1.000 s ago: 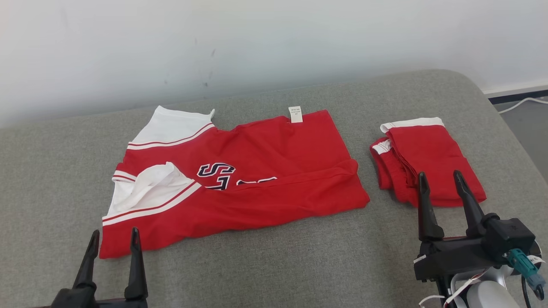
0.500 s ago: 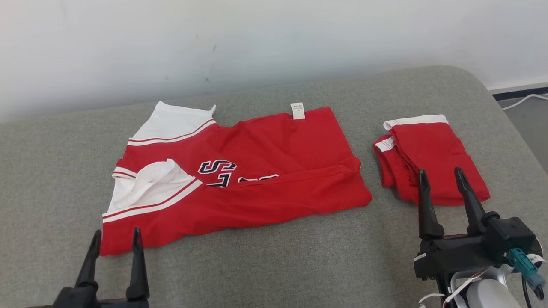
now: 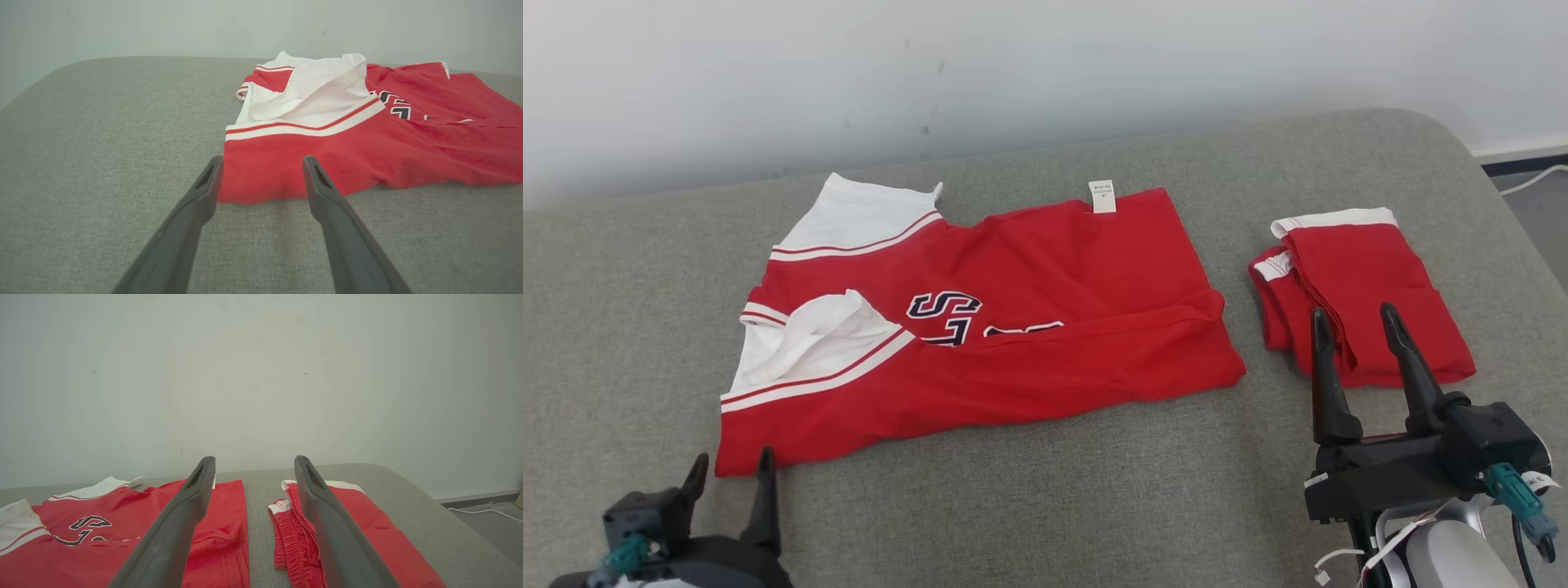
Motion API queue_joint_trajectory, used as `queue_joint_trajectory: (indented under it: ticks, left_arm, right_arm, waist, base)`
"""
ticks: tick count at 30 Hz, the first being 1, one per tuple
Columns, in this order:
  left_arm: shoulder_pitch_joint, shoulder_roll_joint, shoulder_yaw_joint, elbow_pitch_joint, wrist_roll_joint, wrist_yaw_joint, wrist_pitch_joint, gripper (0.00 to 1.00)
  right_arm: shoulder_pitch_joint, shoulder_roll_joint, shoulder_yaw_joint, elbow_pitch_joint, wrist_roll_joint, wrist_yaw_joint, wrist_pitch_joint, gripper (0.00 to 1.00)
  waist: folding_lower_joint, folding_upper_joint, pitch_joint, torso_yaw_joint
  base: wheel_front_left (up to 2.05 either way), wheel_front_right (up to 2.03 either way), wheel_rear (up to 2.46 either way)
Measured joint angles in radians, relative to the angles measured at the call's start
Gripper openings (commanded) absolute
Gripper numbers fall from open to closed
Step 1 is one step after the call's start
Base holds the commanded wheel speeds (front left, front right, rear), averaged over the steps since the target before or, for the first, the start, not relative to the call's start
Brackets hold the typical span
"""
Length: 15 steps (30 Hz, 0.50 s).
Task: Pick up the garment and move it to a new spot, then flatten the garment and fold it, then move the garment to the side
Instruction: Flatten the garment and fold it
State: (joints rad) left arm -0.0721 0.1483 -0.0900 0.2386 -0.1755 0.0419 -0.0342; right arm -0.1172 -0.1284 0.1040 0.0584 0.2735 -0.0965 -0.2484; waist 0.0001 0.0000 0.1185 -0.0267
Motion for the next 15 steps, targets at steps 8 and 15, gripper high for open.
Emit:
queue_joint_trajectory:
  ticks: [8, 15]
  left_arm:
    - [-0.095, 0.028, 0.027, 0.159, -0.054, -0.051, 0.092, 1.0]
    - [-0.129, 0.03, 0.039, 0.249, -0.082, -0.051, 0.14, 0.97]
  right_arm:
    - [-0.01, -0.001, 0.007, -0.001, -0.005, 0.009, -0.004, 1.0]
    - [-0.019, -0.005, 0.005, -0.001, -0.011, 0.01, -0.007, 1.0]
  waist:
    - [0.0001, 0.0, 0.023, -0.013]
    - [0.0, 0.0, 0.033, -0.018]
  base:
    - [0.0, 0.0, 0.0]
    - [0.0, 0.0, 0.0]
